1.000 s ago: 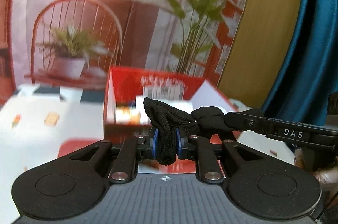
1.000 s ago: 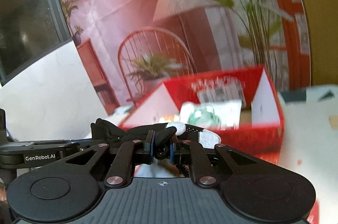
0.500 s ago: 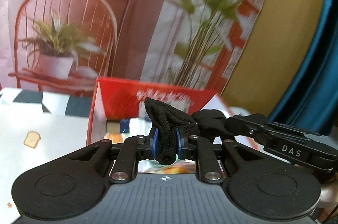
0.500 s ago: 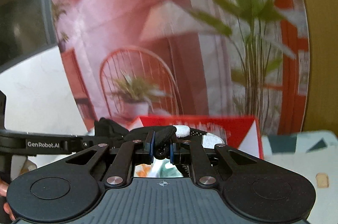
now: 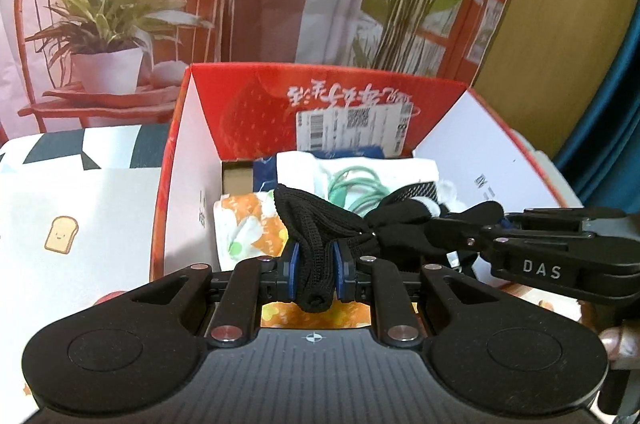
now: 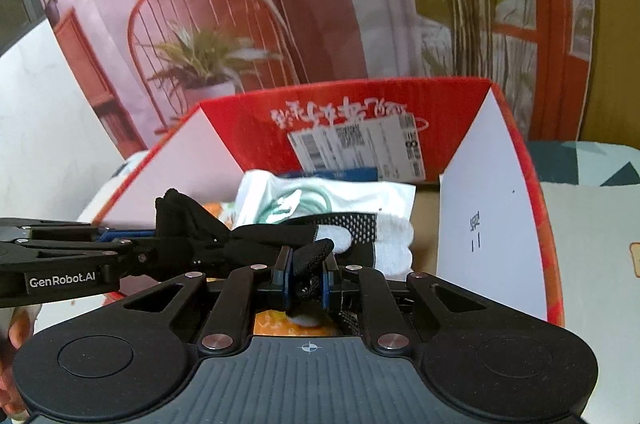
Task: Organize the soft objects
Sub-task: 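Lower the gloves into the red box and open both grippers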
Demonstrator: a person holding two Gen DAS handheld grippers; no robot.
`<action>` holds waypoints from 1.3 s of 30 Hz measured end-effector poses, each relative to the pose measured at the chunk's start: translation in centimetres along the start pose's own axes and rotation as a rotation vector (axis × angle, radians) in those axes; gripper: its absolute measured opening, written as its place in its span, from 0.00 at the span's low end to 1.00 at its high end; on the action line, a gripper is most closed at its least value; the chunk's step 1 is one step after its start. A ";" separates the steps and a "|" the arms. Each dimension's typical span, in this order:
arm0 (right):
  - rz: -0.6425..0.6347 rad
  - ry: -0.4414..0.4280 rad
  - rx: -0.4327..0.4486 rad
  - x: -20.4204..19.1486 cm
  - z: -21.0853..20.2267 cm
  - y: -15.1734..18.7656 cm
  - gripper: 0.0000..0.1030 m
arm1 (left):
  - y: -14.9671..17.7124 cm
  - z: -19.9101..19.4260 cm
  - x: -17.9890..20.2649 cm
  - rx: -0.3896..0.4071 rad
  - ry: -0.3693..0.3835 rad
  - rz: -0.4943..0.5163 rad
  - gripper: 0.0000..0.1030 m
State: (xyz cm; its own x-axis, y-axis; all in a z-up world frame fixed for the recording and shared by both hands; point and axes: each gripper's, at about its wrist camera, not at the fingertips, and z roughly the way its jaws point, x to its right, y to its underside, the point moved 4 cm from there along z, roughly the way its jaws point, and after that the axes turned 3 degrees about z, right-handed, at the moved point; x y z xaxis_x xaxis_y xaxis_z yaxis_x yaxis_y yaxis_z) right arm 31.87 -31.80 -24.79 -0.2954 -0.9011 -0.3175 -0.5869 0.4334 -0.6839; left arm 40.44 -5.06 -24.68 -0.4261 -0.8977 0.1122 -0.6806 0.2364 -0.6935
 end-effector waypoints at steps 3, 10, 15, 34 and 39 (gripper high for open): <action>0.007 0.004 -0.025 0.1 0.3 0.4 0.13 | 0.1 0.3 0.1 -0.014 -0.004 0.007 0.19; 0.045 -0.002 -0.066 0.5 0.8 0.6 0.13 | 0.2 0.2 0.0 -0.019 -0.020 0.020 0.30; 0.049 0.025 -0.064 0.7 0.6 0.6 0.18 | -0.2 -0.7 0.1 0.015 -0.036 0.028 0.42; -0.095 0.103 0.138 -0.6 -5.1 0.4 1.00 | -0.5 -8.0 0.3 0.145 -0.082 0.023 1.00; -0.068 0.101 0.178 -0.7 -6.9 1.5 1.00 | 0.6 -10.1 0.7 0.173 -0.098 0.023 1.00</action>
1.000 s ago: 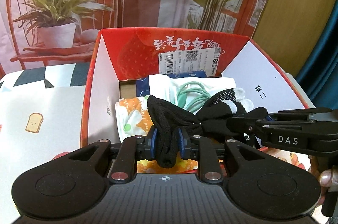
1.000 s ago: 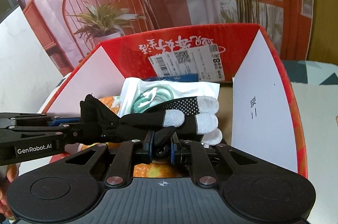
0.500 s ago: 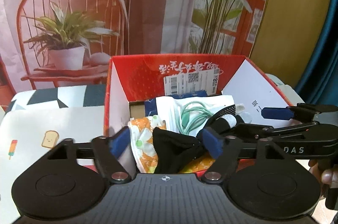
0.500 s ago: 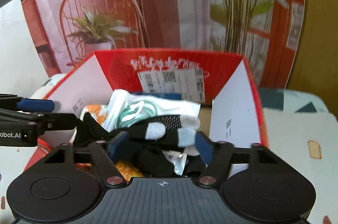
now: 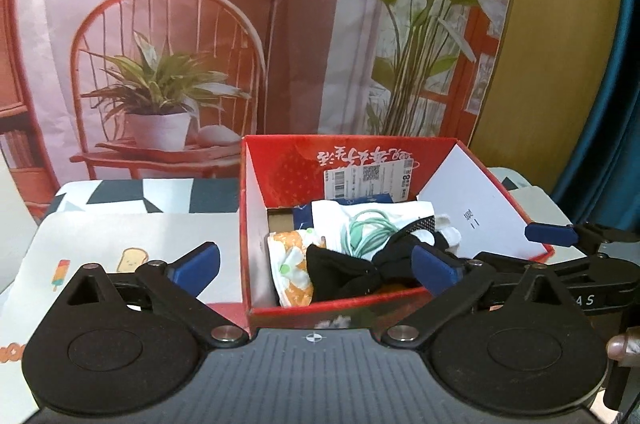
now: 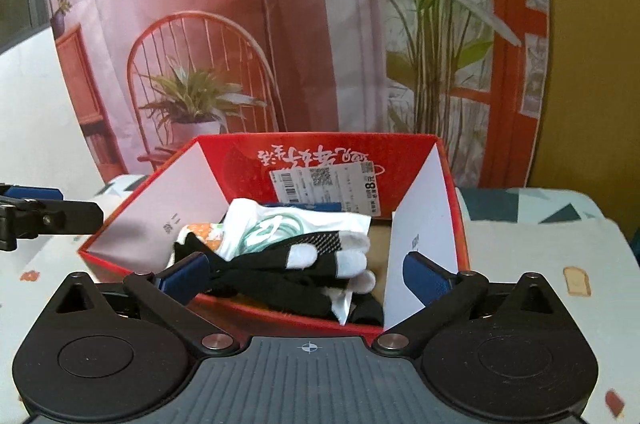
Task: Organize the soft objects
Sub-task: 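Lower the gloves into the red box and open both grippers, then move both grippers down to the grey knit towel and close on it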
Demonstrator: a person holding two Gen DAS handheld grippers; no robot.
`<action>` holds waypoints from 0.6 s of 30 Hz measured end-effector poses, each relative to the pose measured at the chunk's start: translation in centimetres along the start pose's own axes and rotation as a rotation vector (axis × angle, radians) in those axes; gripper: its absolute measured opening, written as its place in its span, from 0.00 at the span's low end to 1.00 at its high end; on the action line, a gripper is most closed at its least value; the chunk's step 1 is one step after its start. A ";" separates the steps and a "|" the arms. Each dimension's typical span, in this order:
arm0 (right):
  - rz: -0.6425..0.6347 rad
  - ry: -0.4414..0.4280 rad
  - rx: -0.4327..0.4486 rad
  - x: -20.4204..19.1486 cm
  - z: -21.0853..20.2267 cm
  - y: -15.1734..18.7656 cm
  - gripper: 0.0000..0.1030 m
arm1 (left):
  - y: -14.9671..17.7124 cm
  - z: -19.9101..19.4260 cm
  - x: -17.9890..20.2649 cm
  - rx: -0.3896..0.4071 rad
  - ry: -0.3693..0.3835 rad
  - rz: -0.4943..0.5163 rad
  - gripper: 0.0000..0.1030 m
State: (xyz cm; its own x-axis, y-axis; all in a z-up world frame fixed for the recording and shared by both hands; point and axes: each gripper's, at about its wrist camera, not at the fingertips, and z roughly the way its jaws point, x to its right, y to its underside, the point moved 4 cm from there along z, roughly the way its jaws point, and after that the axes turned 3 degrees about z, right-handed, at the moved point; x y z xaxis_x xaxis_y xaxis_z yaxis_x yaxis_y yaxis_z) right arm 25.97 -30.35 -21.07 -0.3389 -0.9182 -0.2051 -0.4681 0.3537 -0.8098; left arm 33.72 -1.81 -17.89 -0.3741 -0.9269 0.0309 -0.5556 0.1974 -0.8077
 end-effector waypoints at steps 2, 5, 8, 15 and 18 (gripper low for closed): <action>0.015 -0.002 0.008 0.0 -0.8 0.6 1.00 | 0.7 -0.8 0.2 0.004 -0.004 0.006 1.00; 0.023 -0.005 0.019 0.1 -2.1 1.6 1.00 | 2.2 -1.9 0.5 0.012 -0.010 0.016 1.00; 0.033 -0.011 0.026 0.1 -3.3 2.8 1.00 | 4.0 -2.7 0.8 0.002 -0.011 0.012 1.00; 0.032 -0.005 0.032 0.3 -5.5 5.8 1.00 | 7.3 -4.2 1.7 0.000 -0.003 0.023 1.00; 0.042 -0.007 0.023 0.2 -6.0 7.0 1.00 | 8.5 -4.5 2.1 -0.006 0.007 0.020 1.00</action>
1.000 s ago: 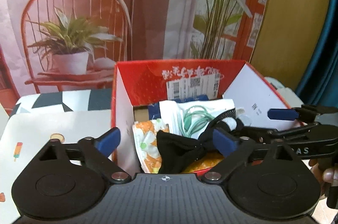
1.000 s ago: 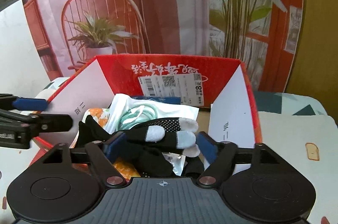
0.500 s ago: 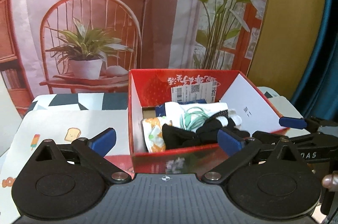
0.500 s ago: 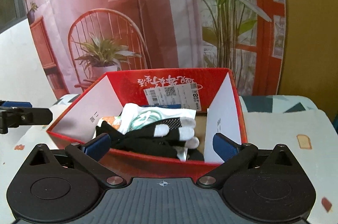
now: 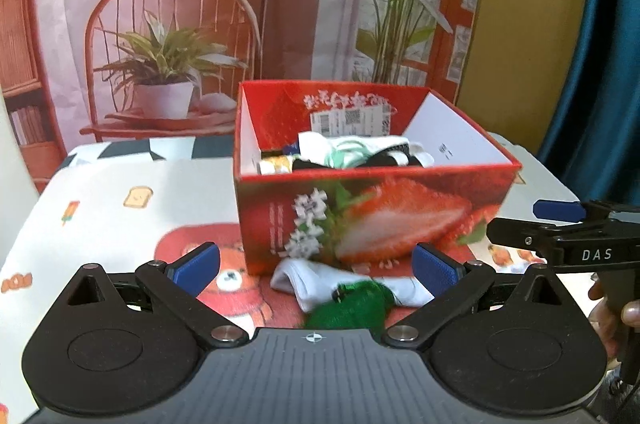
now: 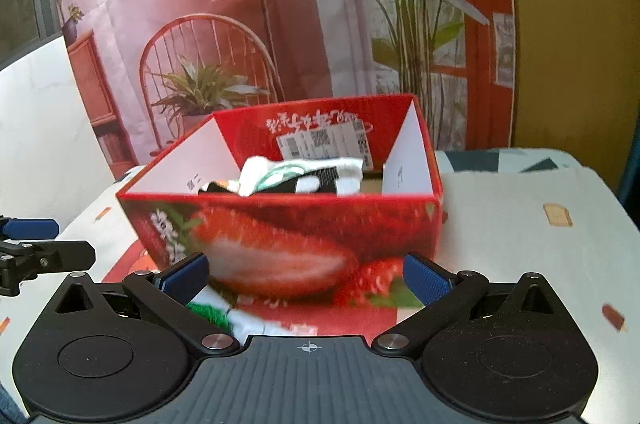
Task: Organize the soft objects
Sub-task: 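Move both grippers down to the grey knit towel and close on it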
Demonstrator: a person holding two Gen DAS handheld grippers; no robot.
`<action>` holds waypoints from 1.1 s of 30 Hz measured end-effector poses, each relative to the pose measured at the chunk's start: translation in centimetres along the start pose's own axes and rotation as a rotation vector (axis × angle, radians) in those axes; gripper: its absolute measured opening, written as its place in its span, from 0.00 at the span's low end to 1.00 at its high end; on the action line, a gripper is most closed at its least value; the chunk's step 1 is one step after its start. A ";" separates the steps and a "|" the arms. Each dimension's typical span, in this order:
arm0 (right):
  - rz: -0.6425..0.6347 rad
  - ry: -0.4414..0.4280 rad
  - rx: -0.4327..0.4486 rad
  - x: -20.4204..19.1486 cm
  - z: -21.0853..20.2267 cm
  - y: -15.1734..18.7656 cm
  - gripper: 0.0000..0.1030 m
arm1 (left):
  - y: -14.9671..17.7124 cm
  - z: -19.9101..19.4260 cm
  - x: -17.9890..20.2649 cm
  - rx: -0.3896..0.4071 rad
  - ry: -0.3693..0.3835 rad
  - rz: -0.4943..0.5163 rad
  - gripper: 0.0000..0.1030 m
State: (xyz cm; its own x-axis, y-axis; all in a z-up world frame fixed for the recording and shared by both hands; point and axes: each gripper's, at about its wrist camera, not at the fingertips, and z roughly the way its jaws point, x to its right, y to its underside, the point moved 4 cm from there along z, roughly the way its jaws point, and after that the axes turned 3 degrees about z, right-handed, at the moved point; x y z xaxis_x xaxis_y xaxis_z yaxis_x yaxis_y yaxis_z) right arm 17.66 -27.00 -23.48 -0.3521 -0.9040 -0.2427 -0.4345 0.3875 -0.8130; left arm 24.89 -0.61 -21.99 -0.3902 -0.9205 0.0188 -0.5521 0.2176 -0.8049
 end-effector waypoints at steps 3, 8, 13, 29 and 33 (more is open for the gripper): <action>-0.012 0.006 -0.010 -0.2 -0.4 1.2 1.00 | 1.3 0.1 0.1 -0.016 0.001 -0.001 1.00; -0.013 0.007 -0.022 -0.5 -1.4 3.3 1.00 | 3.7 0.0 -0.3 -0.041 -0.010 -0.047 1.00; -0.032 0.025 -0.027 -0.4 -2.4 5.8 1.00 | 5.7 -0.3 -0.5 -0.079 -0.019 -0.080 1.00; -0.027 0.045 -0.124 0.0 -2.6 9.8 0.99 | 8.2 0.7 -0.3 -0.144 0.006 -0.128 0.96; 0.020 0.089 -0.135 1.5 -2.8 10.3 0.99 | 9.1 1.4 -1.3 -0.150 0.000 -0.188 0.93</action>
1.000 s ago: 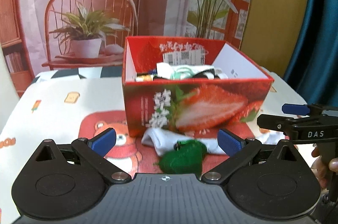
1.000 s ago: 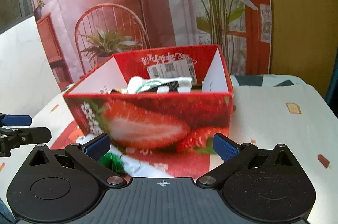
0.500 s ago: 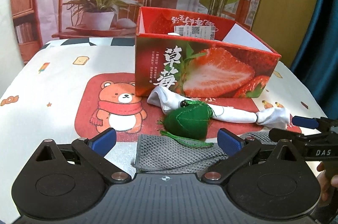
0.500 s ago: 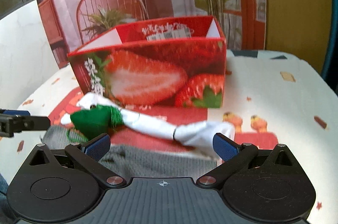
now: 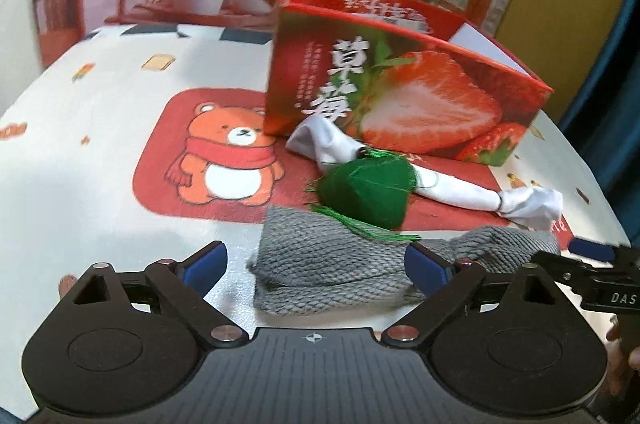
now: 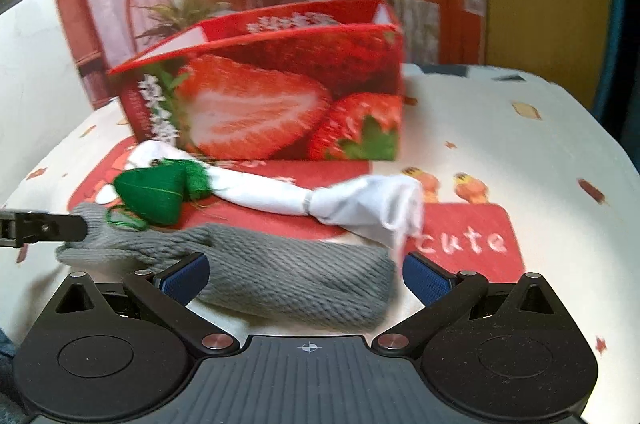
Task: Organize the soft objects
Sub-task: 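Move both grippers down to the grey knit towel and close on it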
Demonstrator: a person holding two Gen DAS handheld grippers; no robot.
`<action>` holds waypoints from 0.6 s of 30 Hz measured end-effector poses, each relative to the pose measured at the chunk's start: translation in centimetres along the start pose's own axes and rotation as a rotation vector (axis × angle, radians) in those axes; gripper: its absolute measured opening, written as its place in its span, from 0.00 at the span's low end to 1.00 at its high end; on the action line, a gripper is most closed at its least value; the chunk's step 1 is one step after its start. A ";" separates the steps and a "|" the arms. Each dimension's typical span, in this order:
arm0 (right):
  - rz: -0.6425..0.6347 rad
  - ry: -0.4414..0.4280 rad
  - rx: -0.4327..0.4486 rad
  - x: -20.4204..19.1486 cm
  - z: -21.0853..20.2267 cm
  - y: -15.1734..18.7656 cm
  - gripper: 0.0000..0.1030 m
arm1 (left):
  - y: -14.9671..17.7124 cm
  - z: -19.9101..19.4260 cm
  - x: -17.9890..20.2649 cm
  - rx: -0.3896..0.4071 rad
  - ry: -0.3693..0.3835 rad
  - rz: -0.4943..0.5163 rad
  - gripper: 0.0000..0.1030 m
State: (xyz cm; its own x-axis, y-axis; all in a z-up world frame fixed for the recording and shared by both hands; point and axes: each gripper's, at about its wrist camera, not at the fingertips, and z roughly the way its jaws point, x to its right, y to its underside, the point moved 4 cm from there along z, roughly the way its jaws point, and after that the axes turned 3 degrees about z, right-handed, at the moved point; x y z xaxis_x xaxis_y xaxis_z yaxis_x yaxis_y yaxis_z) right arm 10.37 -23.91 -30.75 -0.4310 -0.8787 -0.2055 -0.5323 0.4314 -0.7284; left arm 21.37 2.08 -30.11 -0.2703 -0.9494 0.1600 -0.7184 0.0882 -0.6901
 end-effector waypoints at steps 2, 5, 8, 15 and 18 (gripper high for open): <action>0.022 0.021 -0.006 0.8 0.1 0.1 0.99 | 0.1 0.3 -0.4 0.004 -0.002 -0.015 0.92; 0.043 0.030 -0.015 1.4 0.6 0.5 0.99 | 0.3 0.8 -0.5 -0.003 0.007 -0.018 0.89; 0.039 0.021 -0.027 1.3 1.1 0.9 0.92 | 0.6 1.1 -0.3 -0.007 0.024 -0.006 0.88; 0.009 -0.012 -0.051 0.6 1.7 1.3 0.82 | 1.2 1.7 0.0 -0.007 0.047 -0.003 0.86; 0.017 -0.019 -0.049 0.8 1.7 1.3 0.82 | 1.2 1.9 -0.1 -0.003 0.054 -0.014 0.85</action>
State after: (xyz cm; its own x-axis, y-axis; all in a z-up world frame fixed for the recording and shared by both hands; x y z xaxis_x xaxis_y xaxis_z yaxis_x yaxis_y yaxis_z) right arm 10.60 -24.36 -33.00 -0.4267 -0.8747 -0.2300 -0.5604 0.4553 -0.6918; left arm 21.73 1.69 -32.33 -0.2946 -0.9328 0.2077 -0.7240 0.0760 -0.6856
